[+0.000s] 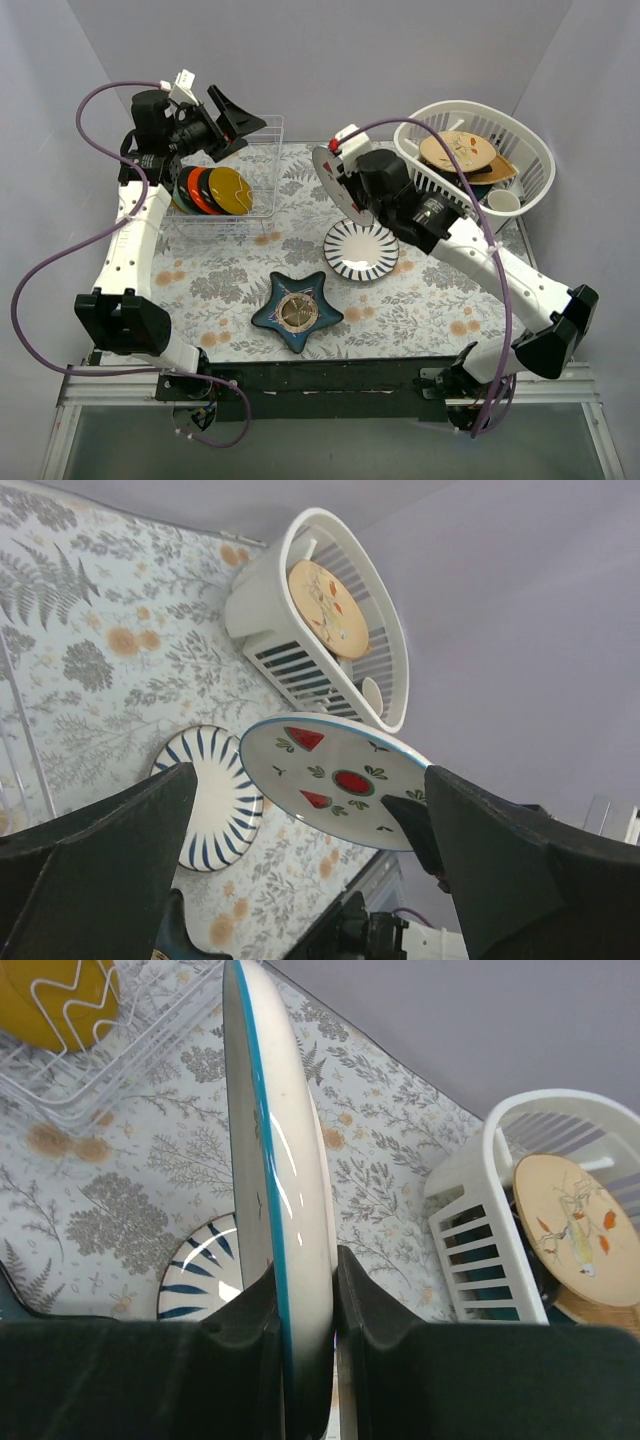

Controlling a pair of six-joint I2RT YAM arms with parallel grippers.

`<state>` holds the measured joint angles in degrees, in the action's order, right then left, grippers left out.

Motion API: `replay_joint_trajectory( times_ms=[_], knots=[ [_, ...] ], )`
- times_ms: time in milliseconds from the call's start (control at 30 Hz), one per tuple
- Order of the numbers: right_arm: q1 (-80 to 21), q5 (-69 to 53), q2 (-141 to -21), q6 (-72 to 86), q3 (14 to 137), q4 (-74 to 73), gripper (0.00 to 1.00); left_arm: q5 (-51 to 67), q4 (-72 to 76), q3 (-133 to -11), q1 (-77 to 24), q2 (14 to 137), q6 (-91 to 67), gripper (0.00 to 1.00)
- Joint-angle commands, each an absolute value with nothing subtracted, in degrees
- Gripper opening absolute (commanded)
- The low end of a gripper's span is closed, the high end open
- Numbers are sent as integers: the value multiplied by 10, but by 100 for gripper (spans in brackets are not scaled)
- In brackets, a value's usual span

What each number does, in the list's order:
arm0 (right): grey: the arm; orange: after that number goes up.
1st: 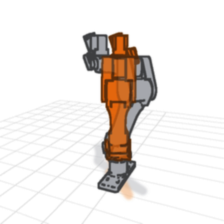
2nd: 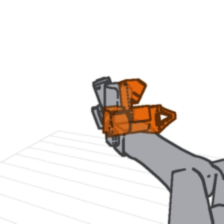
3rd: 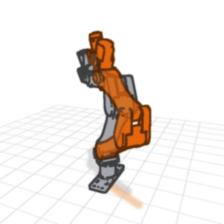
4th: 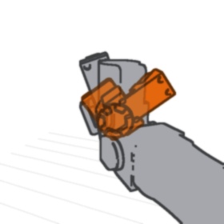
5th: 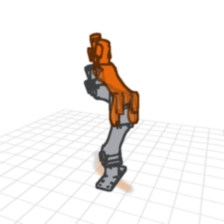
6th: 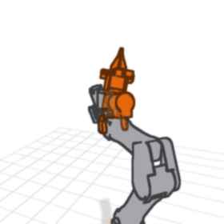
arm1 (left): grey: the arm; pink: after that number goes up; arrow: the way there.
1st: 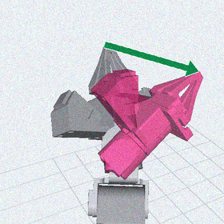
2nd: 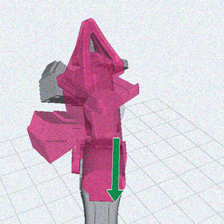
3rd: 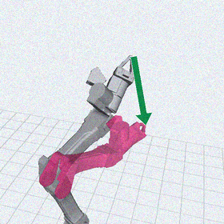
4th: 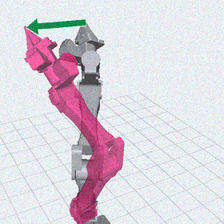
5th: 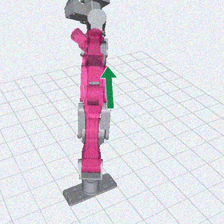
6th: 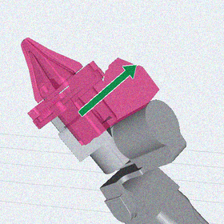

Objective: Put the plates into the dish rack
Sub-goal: Insert the plate into the dish rack.

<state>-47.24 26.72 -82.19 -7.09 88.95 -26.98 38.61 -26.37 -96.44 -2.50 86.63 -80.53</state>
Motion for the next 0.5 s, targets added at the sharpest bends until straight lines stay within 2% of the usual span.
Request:
replay_joint_trajectory(
  times_ms=[0,167,333,467],
  knots=[
    [-523,425,-745,-180,836,-63,1,433,-250,-941,-27,839,-843,98],
    [-578,523,-733,-311,722,171,1,435,-248,-918,-51,819,-855,98],
    [-584,538,-772,-383,705,314,1,435,-248,-913,-69,810,-876,98],
    [-591,546,-817,-529,686,502,1,442,-233,-911,-79,807,-912,98]
  ],
)
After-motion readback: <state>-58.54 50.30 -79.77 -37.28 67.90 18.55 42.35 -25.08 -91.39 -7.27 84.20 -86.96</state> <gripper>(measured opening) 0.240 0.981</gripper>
